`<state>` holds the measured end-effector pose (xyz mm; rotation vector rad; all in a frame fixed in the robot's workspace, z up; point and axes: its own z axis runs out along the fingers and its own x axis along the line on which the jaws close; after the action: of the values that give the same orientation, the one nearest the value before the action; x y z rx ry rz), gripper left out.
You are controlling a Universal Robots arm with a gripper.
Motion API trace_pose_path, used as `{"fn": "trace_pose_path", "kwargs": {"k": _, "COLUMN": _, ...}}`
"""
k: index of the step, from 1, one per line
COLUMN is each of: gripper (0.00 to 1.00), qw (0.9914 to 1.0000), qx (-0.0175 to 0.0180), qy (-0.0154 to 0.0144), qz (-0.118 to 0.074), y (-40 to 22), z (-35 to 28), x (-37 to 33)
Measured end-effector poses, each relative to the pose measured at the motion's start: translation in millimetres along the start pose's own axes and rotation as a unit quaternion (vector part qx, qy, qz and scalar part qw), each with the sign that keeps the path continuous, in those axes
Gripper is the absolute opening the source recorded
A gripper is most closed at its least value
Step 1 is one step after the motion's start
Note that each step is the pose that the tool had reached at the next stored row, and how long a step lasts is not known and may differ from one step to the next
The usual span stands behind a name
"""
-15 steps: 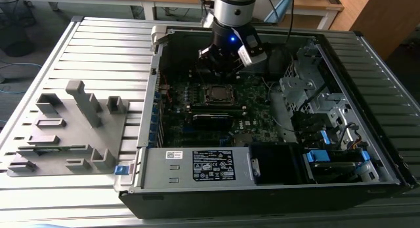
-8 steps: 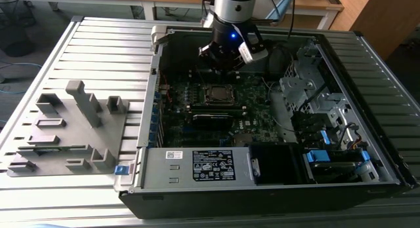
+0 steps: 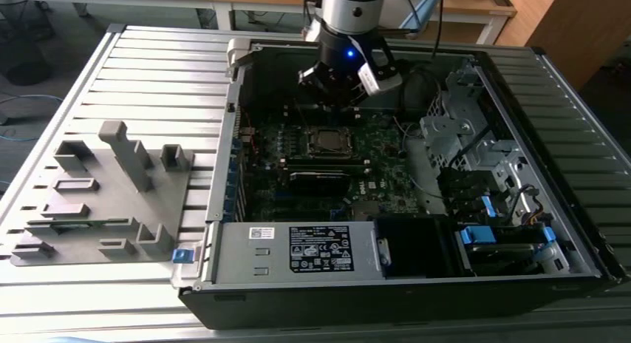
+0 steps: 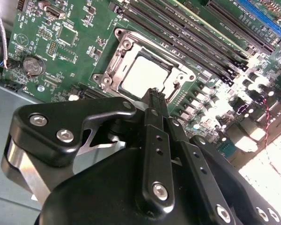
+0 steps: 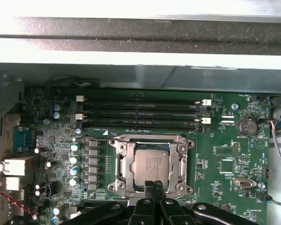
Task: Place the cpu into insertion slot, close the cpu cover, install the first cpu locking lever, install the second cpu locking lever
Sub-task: 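Install the first cpu locking lever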
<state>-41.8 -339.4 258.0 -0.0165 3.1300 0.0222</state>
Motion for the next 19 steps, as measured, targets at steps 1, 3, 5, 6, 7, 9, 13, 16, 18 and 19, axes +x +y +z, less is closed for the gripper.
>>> {"fn": "trace_pose_path", "kwargs": {"k": 1, "gripper": 0.11, "qw": 1.00000, "qx": 0.0000, "qy": 0.0000, "qz": 0.000, "y": 0.0, "z": 0.1, "x": 1.0}}
{"fn": "trace_pose_path", "kwargs": {"k": 3, "gripper": 0.11, "qw": 1.00000, "qx": -0.0001, "qy": 0.0000, "qz": 0.000, "y": 0.0, "z": 0.2, "x": 4.2}}
{"fn": "trace_pose_path", "kwargs": {"k": 5, "gripper": 0.11, "qw": 1.00000, "qx": 0.0000, "qy": 0.0000, "qz": 0.000, "y": 0.0, "z": 0.2, "x": 9.0}}
{"fn": "trace_pose_path", "kwargs": {"k": 6, "gripper": 0.11, "qw": 1.00000, "qx": -0.0001, "qy": -0.0001, "qz": 0.000, "y": 0.1, "z": 0.3, "x": 11.4}}
{"fn": "trace_pose_path", "kwargs": {"k": 7, "gripper": 0.11, "qw": 1.00000, "qx": -0.0001, "qy": -0.0001, "qz": 0.000, "y": 0.1, "z": 0.3, "x": 13.8}}
{"fn": "trace_pose_path", "kwargs": {"k": 9, "gripper": 0.11, "qw": 1.00000, "qx": -0.0001, "qy": -0.0001, "qz": 0.000, "y": 0.2, "z": 0.4, "x": 18.3}}
{"fn": "trace_pose_path", "kwargs": {"k": 13, "gripper": 0.11, "qw": 1.00000, "qx": -0.0001, "qy": 0.0000, "qz": 0.000, "y": 0.3, "z": 0.5, "x": 22.8}}
{"fn": "trace_pose_path", "kwargs": {"k": 16, "gripper": 0.11, "qw": 1.00000, "qx": -0.0001, "qy": -0.0001, "qz": 0.000, "y": 0.2, "z": 0.5, "x": 23.5}}
{"fn": "trace_pose_path", "kwargs": {"k": 18, "gripper": 0.11, "qw": 1.00000, "qx": -0.0001, "qy": -0.0001, "qz": 0.000, "y": 0.2, "z": 0.5, "x": 23.7}}
{"fn": "trace_pose_path", "kwargs": {"k": 19, "gripper": 0.11, "qw": 1.00000, "qx": -0.0001, "qy": 0.0000, "qz": 0.000, "y": 0.2, "z": 0.5, "x": 23.9}}
